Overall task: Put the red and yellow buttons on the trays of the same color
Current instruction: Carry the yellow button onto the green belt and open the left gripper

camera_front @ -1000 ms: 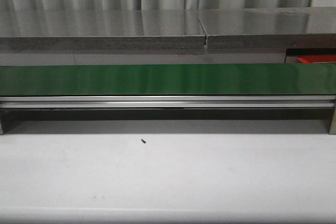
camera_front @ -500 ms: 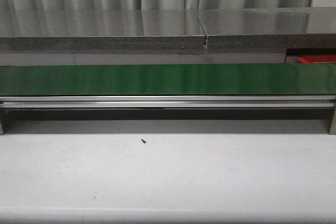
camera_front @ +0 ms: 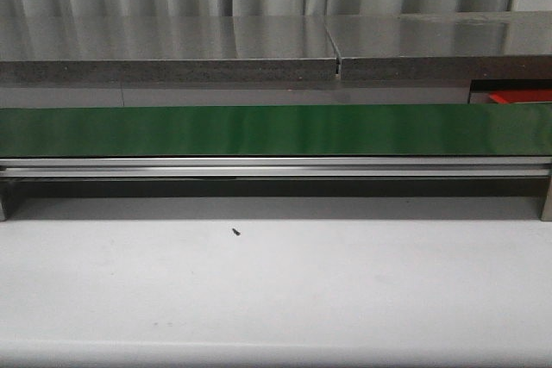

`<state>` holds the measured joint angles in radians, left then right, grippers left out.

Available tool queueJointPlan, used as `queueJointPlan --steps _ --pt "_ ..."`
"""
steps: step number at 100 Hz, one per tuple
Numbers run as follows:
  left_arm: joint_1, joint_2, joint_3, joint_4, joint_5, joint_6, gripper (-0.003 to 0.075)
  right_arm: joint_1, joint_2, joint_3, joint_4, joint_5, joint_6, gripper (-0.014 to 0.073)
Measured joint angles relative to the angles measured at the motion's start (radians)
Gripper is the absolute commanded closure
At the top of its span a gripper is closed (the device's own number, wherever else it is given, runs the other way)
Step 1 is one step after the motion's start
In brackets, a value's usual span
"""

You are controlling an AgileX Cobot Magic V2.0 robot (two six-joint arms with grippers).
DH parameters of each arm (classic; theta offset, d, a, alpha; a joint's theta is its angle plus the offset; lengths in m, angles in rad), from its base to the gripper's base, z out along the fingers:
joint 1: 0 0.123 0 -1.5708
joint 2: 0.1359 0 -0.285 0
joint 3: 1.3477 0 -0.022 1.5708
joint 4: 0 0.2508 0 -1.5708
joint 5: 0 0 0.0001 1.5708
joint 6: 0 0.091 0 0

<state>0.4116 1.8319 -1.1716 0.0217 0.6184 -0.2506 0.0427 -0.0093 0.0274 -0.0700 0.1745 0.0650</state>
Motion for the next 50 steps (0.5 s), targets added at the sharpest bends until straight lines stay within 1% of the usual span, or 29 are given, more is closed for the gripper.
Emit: queueJointPlan --steps 5,12,31,38,50 --pt "0.000 0.000 0.000 0.000 -0.002 0.000 0.0167 0.000 0.000 0.000 0.000 0.000 0.000 0.0661" --pt "0.000 0.002 0.000 0.000 -0.004 0.000 0.0231 0.000 0.000 0.000 0.000 0.000 0.000 0.0661" --pt "0.000 0.002 0.000 0.000 -0.006 0.000 0.0469 0.000 0.000 0.000 0.000 0.000 0.000 0.0661" --pt "0.000 0.002 0.000 0.000 -0.007 0.000 0.0543 0.000 0.000 0.000 0.000 0.000 0.000 0.0661" --pt "0.000 0.002 0.000 0.000 -0.007 0.000 0.0631 0.000 0.000 0.000 0.000 0.000 0.000 0.0661"
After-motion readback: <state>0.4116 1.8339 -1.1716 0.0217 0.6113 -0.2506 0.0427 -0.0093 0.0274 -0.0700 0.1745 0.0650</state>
